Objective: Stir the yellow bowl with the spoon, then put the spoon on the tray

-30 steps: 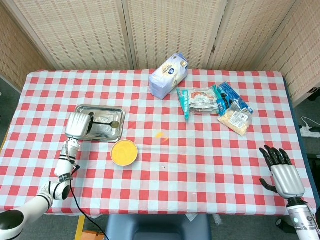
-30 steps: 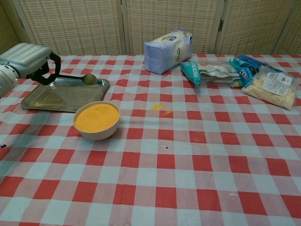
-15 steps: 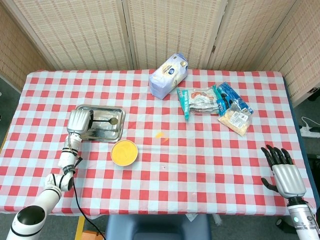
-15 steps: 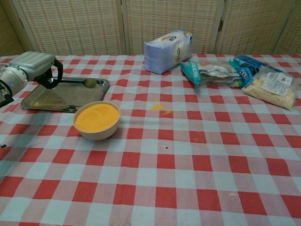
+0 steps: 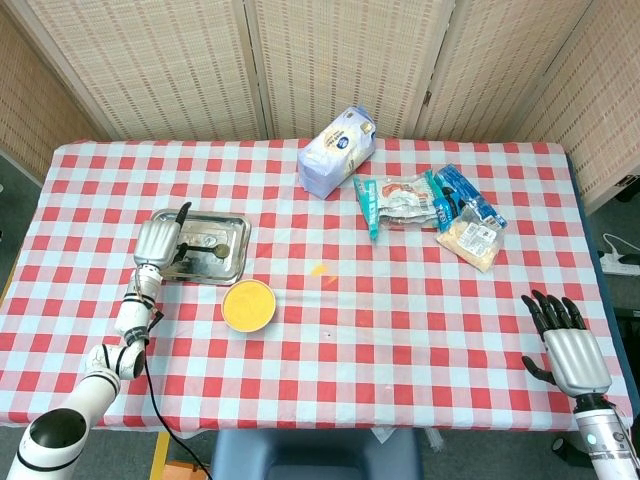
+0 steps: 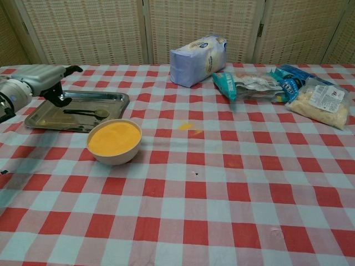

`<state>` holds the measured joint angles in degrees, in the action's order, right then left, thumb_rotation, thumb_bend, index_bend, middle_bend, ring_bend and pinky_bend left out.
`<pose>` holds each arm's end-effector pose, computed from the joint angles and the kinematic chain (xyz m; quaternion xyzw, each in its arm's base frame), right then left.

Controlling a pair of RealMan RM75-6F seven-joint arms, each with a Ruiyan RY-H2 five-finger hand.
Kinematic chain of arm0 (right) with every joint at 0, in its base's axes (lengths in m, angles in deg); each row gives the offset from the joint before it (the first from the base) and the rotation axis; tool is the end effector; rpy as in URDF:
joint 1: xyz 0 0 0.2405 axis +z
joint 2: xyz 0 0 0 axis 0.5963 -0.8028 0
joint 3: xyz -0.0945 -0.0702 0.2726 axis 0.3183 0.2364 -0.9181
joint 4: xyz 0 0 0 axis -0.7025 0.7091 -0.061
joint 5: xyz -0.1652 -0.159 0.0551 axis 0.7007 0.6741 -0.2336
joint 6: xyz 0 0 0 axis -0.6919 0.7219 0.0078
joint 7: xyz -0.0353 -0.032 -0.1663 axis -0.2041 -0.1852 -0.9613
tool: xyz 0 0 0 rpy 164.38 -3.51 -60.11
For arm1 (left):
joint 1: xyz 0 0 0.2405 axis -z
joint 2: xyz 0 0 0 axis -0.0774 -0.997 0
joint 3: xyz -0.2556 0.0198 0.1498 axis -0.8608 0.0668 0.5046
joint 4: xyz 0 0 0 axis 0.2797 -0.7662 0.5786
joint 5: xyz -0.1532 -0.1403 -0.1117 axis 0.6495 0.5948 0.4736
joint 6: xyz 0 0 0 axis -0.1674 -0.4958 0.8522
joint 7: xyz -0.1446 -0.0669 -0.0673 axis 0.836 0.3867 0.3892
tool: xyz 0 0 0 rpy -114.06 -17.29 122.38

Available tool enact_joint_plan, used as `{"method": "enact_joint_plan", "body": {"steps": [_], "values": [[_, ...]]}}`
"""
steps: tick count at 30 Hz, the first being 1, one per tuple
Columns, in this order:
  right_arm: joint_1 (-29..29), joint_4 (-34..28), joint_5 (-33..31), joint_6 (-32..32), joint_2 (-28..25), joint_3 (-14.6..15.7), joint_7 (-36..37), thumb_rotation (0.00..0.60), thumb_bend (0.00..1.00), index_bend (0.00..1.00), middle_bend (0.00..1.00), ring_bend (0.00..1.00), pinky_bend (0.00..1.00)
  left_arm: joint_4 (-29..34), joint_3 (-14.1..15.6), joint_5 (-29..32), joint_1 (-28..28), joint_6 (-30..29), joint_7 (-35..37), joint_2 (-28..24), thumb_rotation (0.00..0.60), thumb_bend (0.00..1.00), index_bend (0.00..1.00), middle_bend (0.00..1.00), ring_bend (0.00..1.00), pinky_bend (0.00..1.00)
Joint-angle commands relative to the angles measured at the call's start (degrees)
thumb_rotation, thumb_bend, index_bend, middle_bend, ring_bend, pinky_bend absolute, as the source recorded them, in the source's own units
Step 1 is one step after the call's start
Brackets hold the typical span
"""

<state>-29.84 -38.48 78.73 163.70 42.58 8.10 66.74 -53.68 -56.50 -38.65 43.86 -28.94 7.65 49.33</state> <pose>-0.3718 -0.2156 0.1150 0.6477 -0.4027 0.2941 0.5760 -0.2912 0.5321 -0.0224 -0.6693 -0.3306 -0.3048 0.5914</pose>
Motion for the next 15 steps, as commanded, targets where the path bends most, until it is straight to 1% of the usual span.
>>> {"method": "enact_joint_plan", "body": {"steps": [1, 3, 5, 6, 9, 10, 12, 13, 15], "values": [[0.02, -0.13, 0.0, -0.01, -0.01, 0.01, -0.02, 0.6, 0.17, 0.0, 0.0, 0.0, 0.0, 2.41, -0.09, -0.03, -0.27, -0.59, 0.99, -1.64, 0.6, 0.38, 0.0, 1.0, 1.0, 1.0], [-0.13, -0.49, 0.62, 0.33, -0.36, 0.25, 0.5, 0.6, 0.17, 0.0, 0.0, 0.0, 0.0, 9.14, 0.4, -1.16, -1.93, -3.67, 3.52, -5.7, 0.6, 0.38, 0.0, 1.0, 1.0, 1.0], [-0.42, -0.89, 1.59, 1.1, -0.86, 0.55, 1.22, 0.6, 0.17, 0.0, 0.0, 0.0, 0.0, 19.72, 1.42, -2.56, -4.72, -7.39, 3.48, -11.9, 0.6, 0.37, 0.0, 1.0, 1.0, 1.0], [-0.65, -1.17, 2.35, 1.72, -1.21, 0.77, 1.72, 0.6, 0.17, 0.0, 0.0, 0.0, 0.0, 26.79, 2.01, -3.24, -6.64, -9.87, 2.16, -15.99, 0.6, 0.37, 0.0, 1.0, 1.0, 1.0], [-1.27, -1.88, 4.43, 3.45, -2.04, 1.36, 2.97, 0.6, 0.17, 0.0, 0.0, 0.0, 0.0, 44.41, 3.49, -3.43, -11.38, -13.88, -2.87, -26.28, 0.6, 0.37, 0.0, 1.0, 1.0, 1.0], [-1.53, -2.17, 5.37, 4.18, -2.38, 1.63, 3.56, 0.6, 0.17, 0.0, 0.0, 0.0, 0.0, 52.29, 4.34, -3.12, -13.53, -15.07, -5.17, -31.09, 0.6, 0.36, 0.0, 1.0, 0.98, 1.0], [-1.85, -2.55, 6.69, 5.1, -2.85, 2.04, 4.38, 0.6, 0.17, 0.0, 0.0, 0.0, 0.0, 63.87, 6.05, -2.26, -16.74, -15.8, -6.84, -38.44, 0.6, 0.36, 0.0, 0.96, 0.92, 0.98], [-2.01, -2.74, 7.51, 5.54, -3.11, 2.34, 4.84, 0.6, 0.17, 0.0, 0.0, 0.0, 0.0, 70.29, 7.18, -1.98, -18.82, -16.59, -6.8, -42.79, 0.6, 0.36, 0.0, 0.91, 0.86, 0.94], [-2.23, -3.03, 8.84, 6.21, -3.49, 2.84, 5.46, 0.6, 0.17, 0.0, 0.0, 0.0, 0.0, 76.63, 9.07, -3.39, -22.64, -20.65, -6.67, -47.55, 0.6, 0.36, 0.0, 0.76, 0.71, 0.83]]}}
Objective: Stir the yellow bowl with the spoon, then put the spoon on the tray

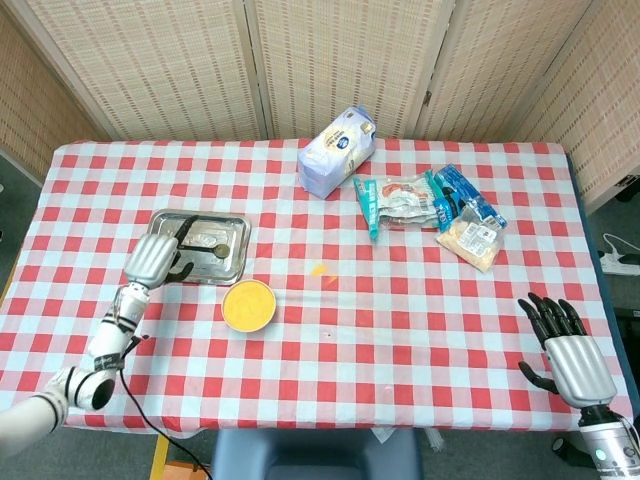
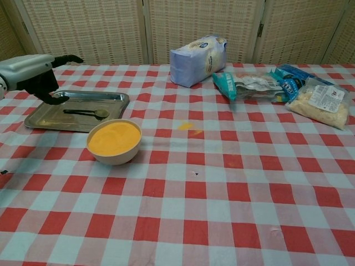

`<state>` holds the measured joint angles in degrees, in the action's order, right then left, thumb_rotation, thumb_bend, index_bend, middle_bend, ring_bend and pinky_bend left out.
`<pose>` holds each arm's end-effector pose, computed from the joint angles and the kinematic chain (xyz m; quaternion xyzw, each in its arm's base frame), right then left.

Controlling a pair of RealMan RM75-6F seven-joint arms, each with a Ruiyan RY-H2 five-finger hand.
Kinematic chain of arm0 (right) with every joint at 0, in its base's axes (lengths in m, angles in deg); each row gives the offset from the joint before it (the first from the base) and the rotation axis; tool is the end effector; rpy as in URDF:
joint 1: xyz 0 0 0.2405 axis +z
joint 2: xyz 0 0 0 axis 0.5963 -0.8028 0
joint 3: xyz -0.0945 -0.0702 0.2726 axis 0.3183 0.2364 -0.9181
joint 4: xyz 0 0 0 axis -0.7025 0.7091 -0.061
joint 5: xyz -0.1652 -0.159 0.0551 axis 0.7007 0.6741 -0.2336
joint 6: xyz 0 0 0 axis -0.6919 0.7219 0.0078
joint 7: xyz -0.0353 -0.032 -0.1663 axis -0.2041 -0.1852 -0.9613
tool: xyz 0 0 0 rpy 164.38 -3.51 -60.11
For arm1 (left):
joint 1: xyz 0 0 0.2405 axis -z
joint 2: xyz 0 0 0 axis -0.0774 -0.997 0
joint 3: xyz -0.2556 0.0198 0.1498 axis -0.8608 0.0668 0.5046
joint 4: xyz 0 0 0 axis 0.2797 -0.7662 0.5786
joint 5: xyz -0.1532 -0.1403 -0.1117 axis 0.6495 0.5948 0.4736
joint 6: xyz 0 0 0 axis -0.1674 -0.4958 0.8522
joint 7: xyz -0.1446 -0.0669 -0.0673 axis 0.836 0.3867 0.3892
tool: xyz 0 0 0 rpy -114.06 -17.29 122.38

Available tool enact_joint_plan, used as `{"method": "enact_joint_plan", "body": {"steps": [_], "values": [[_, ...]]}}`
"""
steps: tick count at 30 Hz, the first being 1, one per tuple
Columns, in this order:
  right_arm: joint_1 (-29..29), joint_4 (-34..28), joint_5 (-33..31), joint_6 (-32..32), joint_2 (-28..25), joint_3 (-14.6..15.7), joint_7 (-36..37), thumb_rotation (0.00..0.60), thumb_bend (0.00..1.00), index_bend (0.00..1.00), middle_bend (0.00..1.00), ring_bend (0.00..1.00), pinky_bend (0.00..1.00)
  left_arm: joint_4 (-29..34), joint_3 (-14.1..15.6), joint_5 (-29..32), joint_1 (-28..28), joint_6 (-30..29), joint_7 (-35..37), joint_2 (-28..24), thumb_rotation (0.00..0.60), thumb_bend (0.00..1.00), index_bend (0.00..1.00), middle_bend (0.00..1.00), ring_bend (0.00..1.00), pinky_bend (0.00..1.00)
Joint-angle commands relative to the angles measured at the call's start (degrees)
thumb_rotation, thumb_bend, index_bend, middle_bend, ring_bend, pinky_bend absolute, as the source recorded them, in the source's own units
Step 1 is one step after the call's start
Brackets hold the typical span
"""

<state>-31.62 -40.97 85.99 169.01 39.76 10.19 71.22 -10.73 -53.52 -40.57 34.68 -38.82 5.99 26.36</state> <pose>-0.3511 -0.1962 0.1298 0.6532 -0.3900 0.3436 0.5507 -0.2658 0.4617 0.0268 -0.6887 -0.3601 -0.3910 0.4931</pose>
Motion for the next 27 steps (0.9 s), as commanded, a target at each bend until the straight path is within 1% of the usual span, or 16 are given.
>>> {"method": "enact_joint_plan", "body": {"steps": [1, 2, 3, 4, 5, 6, 7, 8, 10, 12, 13, 16, 20, 27], "values": [[-0.63, -0.7, 2.42, 1.39, -0.87, 1.05, 1.33, 0.6, 0.17, 0.0, 0.0, 0.0, 0.0, 35.38, 7.38, -3.42, -16.42, -15.29, -5.66, -25.92, 0.6, 0.36, 0.0, 0.66, 0.61, 0.76], [-0.75, -0.78, 2.97, 1.72, -1.01, 1.24, 1.55, 0.6, 0.17, 0.0, 0.0, 0.0, 0.0, 35.83, 8.51, -5.0, -18.79, -18.91, -6.38, -26.33, 0.6, 0.36, 0.0, 0.53, 0.48, 0.65], [-0.88, -0.85, 3.41, 2.04, -1.14, 1.41, 1.75, 0.6, 0.17, 0.0, 0.0, 0.0, 0.0, 35.87, 9.52, -6.49, -21.24, -22.78, -7.15, -26.25, 0.6, 0.36, 0.0, 0.46, 0.4, 0.58], [-1.05, -0.94, 3.89, 2.41, -1.28, 1.59, 1.96, 0.6, 0.17, 0.0, 0.0, 0.0, 0.0, 35.09, 10.62, -8.4, -24.57, -28.37, -8.62, -25.35, 0.6, 0.36, 0.0, 0.34, 0.3, 0.48], [-1.17, -1.0, 4.18, 2.66, -1.39, 1.7, 2.12, 0.6, 0.17, 0.0, 0.0, 0.0, 0.0, 34.14, 11.44, -9.85, -26.97, -32.3, -9.46, -24.26, 0.6, 0.35, 0.0, 0.24, 0.2, 0.38], [-1.26, -1.04, 4.43, 2.88, -1.49, 1.79, 2.32, 0.6, 0.17, 0.0, 0.0, 0.0, 0.0, 33.17, 12.25, -11.16, -29.32, -35.95, -9.68, -22.98, 0.6, 0.35, 0.0, 0.16, 0.12, 0.31], [-1.4, -1.07, 4.66, 3.14, -1.61, 1.88, 2.55, 0.6, 0.17, 0.0, 0.0, 0.0, 0.0, 31.69, 13.27, -12.62, -32.16, -40.05, -9.3, -21.08, 0.6, 0.35, 0.0, 0.1, 0.07, 0.26], [-1.51, -1.11, 4.7, 3.27, -1.71, 1.92, 2.68, 0.6, 0.17, 0.0, 0.0, 0.0, 0.0, 30.54, 14.29, -13.57, -34.0, -42.13, -8.74, -19.89, 0.6, 0.35, 0.0, 0.05, 0.02, 0.21], [-1.74, -1.29, 4.62, 3.45, -1.93, 1.98, 2.77, 0.6, 0.17, 0.0, 0.0, 0.0, 0.0, 28.83, 16.79, -13.87, -37.52, -43.87, -7.32, -18.22, 0.6, 0.35, 0.0, 0.01, 0.0, 0.15], [-1.92, -1.48, 4.39, 3.45, -2.17, 2.03, 2.66, 0.6, 0.17, 0.0, 0.0, 0.0, 0.0, 27.76, 18.29, -13.17, -39.31, -43.34, -7.59, -17.77, 0.6, 0.35, 0.0, 0.0, 0.0, 0.11], [-2.0, -1.6, 4.14, 3.41, -2.31, 1.99, 2.53, 0.6, 0.17, 0.0, 0.0, 0.0, 0.0, 27.2, 18.81, -12.9, -39.87, -42.58, -6.14, -17.54, 0.6, 0.35, 0.0, 0.0, 0.0, 0.1], [-2.27, -1.9, 3.65, 3.7, -2.53, 1.74, 2.21, 0.6, 0.17, 0.0, 0.0, 0.0, 0.0, 26.69, 18.79, -12.48, -39.91, -40.79, -4.36, -18.57, 0.6, 0.36, 0.0, 0.0, 0.0, 0.09], [-2.85, -2.21, 3.6, 4.55, -2.74, 1.64, 1.85, 0.6, 0.17, 0.0, 0.0, 0.0, 0.0, 26.71, 17.88, -13.08, -40.24, -41.16, -1.42, -19.55, 0.6, 0.36, 0.0, 0.0, 0.0, 0.08], [-3.6, -2.38, 3.6, 4.85, -2.96, 1.95, 0.91, 0.6, 0.17, 0.0, 0.0, 0.0, 0.0, 26.02, 16.79, -15.08, -40.62, -41.7, -3.15, -18.52, 0.6, 0.35, 0.0, 0.0, 0.0, 0.08]]}}
